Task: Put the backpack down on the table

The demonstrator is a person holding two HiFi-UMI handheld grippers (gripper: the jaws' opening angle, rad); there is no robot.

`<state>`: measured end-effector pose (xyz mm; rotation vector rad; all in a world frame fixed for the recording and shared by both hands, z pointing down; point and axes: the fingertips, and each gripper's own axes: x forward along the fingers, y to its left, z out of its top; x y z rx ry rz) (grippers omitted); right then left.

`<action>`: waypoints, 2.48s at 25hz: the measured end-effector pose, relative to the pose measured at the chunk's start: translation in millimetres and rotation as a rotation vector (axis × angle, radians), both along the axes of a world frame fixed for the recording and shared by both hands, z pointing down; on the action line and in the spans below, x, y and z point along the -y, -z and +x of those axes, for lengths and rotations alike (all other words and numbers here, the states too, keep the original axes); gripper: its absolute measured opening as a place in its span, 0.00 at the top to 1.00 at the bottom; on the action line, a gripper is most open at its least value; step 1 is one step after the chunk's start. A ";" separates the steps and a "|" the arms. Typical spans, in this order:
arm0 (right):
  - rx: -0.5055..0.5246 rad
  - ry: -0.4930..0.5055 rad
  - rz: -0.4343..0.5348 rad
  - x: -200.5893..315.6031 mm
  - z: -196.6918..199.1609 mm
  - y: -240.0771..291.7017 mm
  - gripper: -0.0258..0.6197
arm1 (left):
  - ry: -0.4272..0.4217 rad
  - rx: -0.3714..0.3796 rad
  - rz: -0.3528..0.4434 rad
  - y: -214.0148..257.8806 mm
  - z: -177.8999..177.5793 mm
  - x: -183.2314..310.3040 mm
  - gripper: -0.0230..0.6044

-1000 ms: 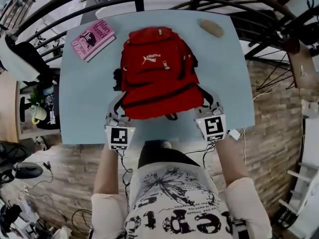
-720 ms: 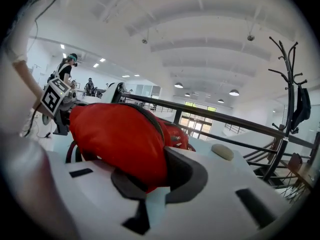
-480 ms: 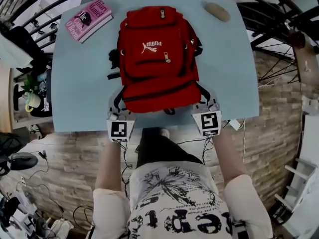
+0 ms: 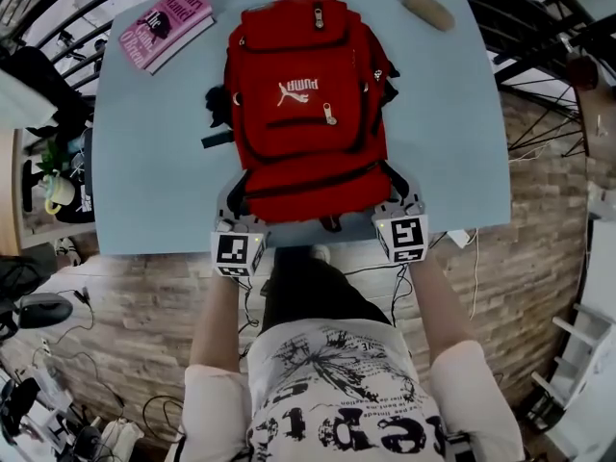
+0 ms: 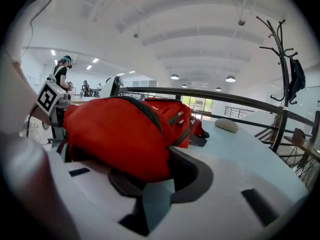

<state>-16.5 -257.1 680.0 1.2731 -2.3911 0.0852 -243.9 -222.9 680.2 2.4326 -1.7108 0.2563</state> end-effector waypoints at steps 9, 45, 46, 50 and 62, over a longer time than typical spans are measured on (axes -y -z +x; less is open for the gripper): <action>-0.084 0.082 0.041 -14.2 -5.0 8.2 0.75 | -0.094 0.240 -0.005 -5.3 -8.3 -26.5 0.54; 0.129 0.020 0.123 -96.6 1.1 192.0 0.97 | 0.065 0.049 0.194 208.0 14.9 -107.1 0.95; 0.144 0.021 0.138 -96.2 -1.1 203.5 0.97 | 0.061 0.046 0.208 222.3 16.4 -106.1 0.95; 0.170 0.026 0.214 -94.5 -10.0 247.6 0.97 | 0.039 0.072 0.230 268.8 21.2 -103.3 0.95; 0.224 0.037 0.363 -101.6 -25.7 313.8 0.97 | 0.036 0.054 0.333 338.6 25.9 -106.6 0.95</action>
